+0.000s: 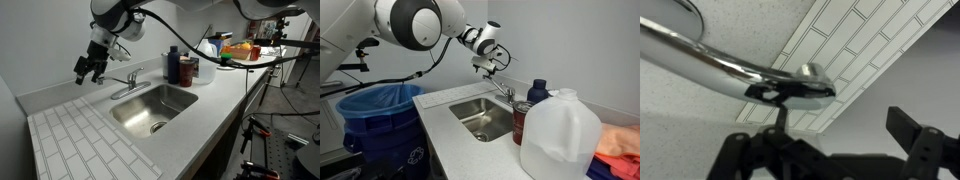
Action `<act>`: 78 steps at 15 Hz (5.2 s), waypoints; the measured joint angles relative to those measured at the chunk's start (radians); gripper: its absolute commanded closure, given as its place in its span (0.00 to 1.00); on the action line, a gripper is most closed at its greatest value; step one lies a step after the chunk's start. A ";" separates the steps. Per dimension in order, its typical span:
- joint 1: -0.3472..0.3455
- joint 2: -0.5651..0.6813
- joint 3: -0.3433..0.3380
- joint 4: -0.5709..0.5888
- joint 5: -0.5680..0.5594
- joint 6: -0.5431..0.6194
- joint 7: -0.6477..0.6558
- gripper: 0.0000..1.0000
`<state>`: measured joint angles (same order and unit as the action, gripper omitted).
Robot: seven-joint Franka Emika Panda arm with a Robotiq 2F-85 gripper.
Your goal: Close the tap and move the faucet to the right
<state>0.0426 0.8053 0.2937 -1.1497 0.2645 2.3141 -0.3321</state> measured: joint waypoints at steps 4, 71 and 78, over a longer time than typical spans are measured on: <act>0.013 0.022 -0.024 0.065 -0.001 -0.130 0.127 0.00; 0.180 -0.167 -0.269 -0.096 -0.160 -0.534 1.026 0.00; 0.182 -0.170 -0.273 -0.101 -0.160 -0.526 1.027 0.00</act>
<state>0.2247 0.6353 0.0208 -1.2511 0.1042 1.7880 0.6947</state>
